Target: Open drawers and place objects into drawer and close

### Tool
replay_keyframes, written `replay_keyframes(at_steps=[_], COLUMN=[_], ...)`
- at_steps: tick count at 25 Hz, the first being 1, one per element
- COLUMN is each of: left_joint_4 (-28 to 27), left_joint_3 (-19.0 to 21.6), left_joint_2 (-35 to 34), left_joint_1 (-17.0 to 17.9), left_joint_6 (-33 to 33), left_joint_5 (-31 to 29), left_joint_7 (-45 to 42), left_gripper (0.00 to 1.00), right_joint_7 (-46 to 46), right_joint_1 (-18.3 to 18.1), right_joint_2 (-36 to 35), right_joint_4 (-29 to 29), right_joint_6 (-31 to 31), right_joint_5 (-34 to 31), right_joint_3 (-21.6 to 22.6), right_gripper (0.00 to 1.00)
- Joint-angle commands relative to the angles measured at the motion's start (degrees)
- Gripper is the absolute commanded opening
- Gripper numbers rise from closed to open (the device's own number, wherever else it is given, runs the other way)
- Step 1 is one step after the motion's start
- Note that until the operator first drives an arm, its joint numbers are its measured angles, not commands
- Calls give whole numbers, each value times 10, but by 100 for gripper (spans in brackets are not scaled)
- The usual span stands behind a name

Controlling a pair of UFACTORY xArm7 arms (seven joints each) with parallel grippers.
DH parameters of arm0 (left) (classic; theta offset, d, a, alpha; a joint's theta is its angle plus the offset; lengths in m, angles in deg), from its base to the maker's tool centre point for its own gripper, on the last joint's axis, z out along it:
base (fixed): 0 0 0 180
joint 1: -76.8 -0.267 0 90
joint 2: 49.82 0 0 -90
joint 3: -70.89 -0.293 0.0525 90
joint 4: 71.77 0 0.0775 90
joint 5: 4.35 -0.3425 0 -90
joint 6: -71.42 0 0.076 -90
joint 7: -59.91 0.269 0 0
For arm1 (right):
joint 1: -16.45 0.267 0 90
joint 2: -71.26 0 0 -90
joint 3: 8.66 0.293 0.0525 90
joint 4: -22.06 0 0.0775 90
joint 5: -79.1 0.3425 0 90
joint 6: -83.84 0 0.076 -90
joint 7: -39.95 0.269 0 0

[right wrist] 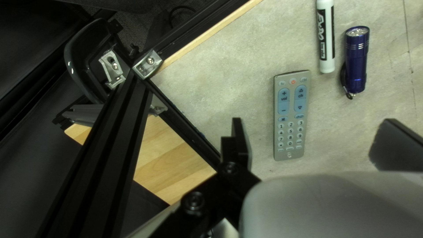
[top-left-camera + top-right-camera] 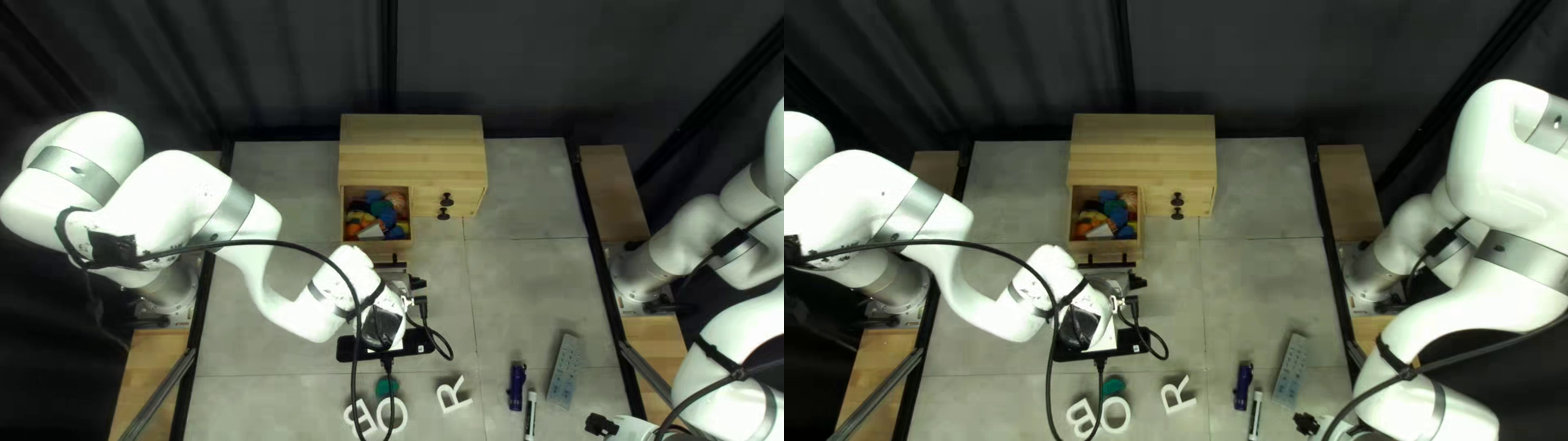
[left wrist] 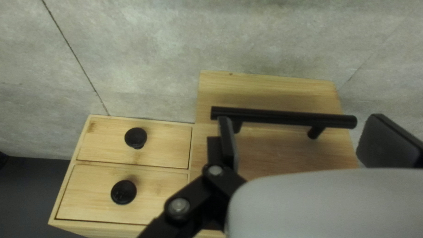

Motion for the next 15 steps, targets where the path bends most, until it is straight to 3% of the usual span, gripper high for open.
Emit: replay_keyframes(at_steps=[1, 15], left_joint_4=[9, 48], left_joint_3=[3, -7], left_joint_2=[-14, -59], left_joint_1=[1, -15], left_joint_6=[9, -11], left_joint_5=[8, -9], left_joint_7=[-1, 21], left_gripper=[100, 100], right_joint_7=[0, 0], right_joint_1=[0, 0], right_joint_2=[0, 0], right_joint_4=[0, 0], right_joint_6=[0, 0], right_joint_5=[0, 0], right_joint_3=[0, 0], right_gripper=[100, 100])
